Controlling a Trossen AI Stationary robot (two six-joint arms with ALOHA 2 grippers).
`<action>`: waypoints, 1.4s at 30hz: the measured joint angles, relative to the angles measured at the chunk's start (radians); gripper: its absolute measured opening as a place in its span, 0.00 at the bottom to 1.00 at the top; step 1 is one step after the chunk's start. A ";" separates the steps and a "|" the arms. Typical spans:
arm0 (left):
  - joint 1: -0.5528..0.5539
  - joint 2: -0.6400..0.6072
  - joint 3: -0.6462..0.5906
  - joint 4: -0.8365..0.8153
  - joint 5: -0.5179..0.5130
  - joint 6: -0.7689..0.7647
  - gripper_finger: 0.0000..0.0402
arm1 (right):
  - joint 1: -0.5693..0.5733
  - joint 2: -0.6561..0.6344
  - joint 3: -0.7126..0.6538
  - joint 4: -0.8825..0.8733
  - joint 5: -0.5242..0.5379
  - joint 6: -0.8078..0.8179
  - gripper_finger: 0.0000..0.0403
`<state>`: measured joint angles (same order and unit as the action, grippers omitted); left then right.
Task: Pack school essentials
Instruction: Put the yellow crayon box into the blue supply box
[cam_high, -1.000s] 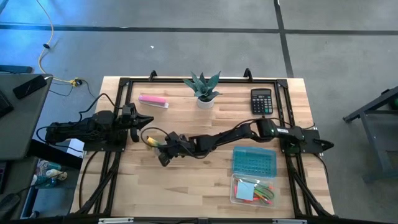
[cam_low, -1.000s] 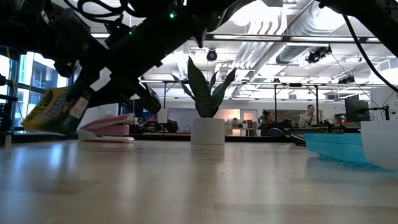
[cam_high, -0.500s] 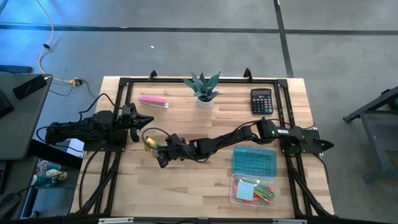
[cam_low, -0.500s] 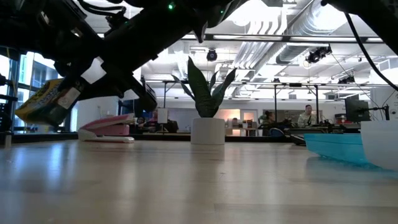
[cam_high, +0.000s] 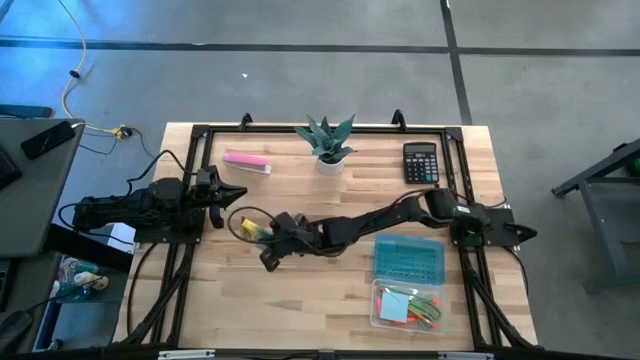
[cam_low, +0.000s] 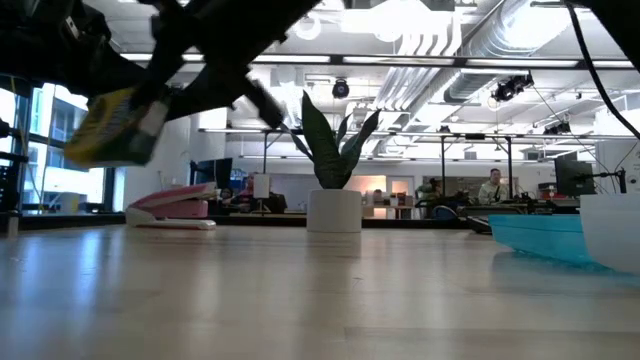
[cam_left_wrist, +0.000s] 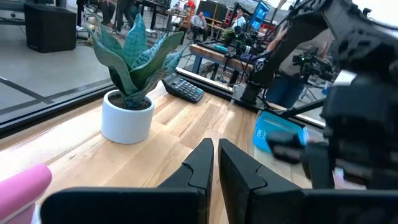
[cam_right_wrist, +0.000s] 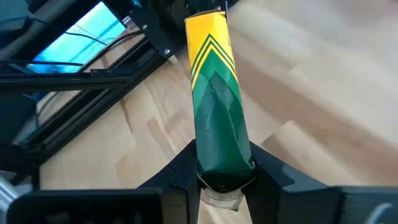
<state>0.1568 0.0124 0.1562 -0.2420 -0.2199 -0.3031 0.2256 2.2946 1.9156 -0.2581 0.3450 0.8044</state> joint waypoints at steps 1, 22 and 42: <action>0.000 0.000 0.000 0.000 0.000 0.000 0.04 | 0.000 -0.011 0.000 -0.020 0.009 -0.015 0.21; 0.000 0.000 0.000 0.000 0.000 0.000 0.04 | 0.010 -0.094 -0.001 -0.214 0.033 -0.081 0.21; 0.000 0.000 0.000 0.000 0.000 0.000 0.04 | 0.043 -0.209 -0.002 -0.412 0.166 -0.132 0.21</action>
<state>0.1570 0.0128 0.1562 -0.2418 -0.2199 -0.3031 0.2687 2.0854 1.9137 -0.6697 0.5109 0.6724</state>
